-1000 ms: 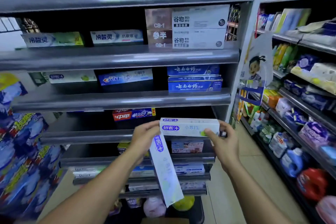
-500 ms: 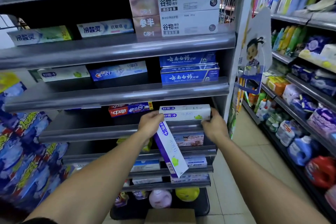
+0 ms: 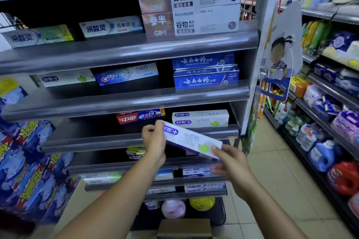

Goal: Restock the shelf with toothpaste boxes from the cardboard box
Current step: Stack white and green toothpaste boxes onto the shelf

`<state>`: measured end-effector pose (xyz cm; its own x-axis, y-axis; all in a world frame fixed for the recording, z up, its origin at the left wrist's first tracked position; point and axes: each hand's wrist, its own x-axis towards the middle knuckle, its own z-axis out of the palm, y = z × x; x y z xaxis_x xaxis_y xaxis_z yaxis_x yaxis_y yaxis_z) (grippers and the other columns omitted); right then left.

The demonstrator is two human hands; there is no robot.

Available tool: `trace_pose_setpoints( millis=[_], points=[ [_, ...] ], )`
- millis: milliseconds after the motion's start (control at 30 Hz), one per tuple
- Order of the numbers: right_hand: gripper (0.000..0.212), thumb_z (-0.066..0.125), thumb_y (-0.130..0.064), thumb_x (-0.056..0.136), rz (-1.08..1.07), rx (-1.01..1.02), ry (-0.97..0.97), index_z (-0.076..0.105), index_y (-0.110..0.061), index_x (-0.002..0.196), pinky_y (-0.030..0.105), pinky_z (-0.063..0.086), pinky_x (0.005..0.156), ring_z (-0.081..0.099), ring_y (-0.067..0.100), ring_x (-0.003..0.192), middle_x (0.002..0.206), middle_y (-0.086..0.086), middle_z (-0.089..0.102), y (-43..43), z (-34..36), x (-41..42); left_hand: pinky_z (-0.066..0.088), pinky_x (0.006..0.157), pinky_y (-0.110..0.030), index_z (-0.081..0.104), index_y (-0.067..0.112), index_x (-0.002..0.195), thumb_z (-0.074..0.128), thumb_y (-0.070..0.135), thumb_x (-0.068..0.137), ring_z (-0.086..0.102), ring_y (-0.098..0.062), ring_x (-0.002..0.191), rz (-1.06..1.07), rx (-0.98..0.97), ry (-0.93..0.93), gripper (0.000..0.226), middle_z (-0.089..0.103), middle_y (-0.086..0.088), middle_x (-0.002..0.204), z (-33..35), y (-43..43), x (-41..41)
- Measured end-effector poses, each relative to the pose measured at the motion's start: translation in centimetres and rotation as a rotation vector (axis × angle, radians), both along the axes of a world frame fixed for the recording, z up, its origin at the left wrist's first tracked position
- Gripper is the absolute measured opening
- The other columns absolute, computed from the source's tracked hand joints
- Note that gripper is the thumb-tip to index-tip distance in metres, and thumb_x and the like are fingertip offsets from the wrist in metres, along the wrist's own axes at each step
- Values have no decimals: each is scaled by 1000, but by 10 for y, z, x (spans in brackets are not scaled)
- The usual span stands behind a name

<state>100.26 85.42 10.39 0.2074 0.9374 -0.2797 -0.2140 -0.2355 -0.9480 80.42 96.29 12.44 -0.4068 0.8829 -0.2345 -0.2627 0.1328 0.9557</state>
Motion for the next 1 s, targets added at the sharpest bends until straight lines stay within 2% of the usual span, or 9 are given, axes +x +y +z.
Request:
trace_pose_setpoints(
  millis=[167,300,400,467,567,667,800,900,1000],
  points=[
    [32,77,2,85,-204,189,-91,66,-22,103,24,60,69,75,11,76,86,-4,78,25,25,11,56,85,-38,66,13,94,67,19,96,70,-20,92,-152,84,105,6,77,-7,97,13,7,10],
    [38,80,-3,84,-278,214,-222,64,-17,115,33,58,90,72,12,100,115,3,75,55,43,25,49,60,-6,69,17,96,75,3,88,71,5,72,-247,154,205,17,78,9,81,25,17,7],
    [50,80,-12,86,-281,187,-357,63,-11,133,48,56,97,68,24,112,126,5,70,78,49,29,47,58,-4,68,13,94,78,0,84,71,4,72,-233,146,235,20,76,6,91,32,25,9],
    [43,80,-21,87,-292,169,-452,67,-13,127,46,57,96,69,24,108,121,3,72,91,50,30,46,56,-3,71,17,86,81,4,84,69,7,67,-194,146,267,17,75,13,81,34,32,11],
    [13,77,-27,88,-299,165,-549,68,-21,95,32,55,67,70,22,83,88,-6,72,106,49,32,47,62,-8,75,22,81,85,13,82,70,1,70,-156,134,374,13,74,16,76,29,43,10],
    [32,71,-24,92,-221,123,-660,66,-17,122,30,50,75,67,25,91,104,1,72,109,37,34,52,88,-23,76,10,104,84,15,84,71,-15,92,-177,90,495,22,72,7,91,15,45,8],
    [44,69,-23,94,-234,120,-696,59,-16,137,36,54,85,67,27,101,120,4,71,102,26,31,56,98,-34,73,6,115,81,10,86,72,-20,102,-237,110,585,30,72,2,100,3,40,-2],
    [54,66,-28,93,-325,206,-710,54,-19,145,36,51,101,62,22,120,138,0,64,81,13,20,56,89,-19,71,28,109,77,16,88,71,-10,98,-208,276,611,26,71,17,100,-6,13,-16],
    [45,64,-37,91,-331,315,-685,56,-30,135,29,53,82,64,12,93,123,-6,67,39,-29,-1,53,82,-16,66,47,104,71,27,89,69,-2,92,-249,389,679,25,71,22,99,-52,-42,-41]
  ],
)
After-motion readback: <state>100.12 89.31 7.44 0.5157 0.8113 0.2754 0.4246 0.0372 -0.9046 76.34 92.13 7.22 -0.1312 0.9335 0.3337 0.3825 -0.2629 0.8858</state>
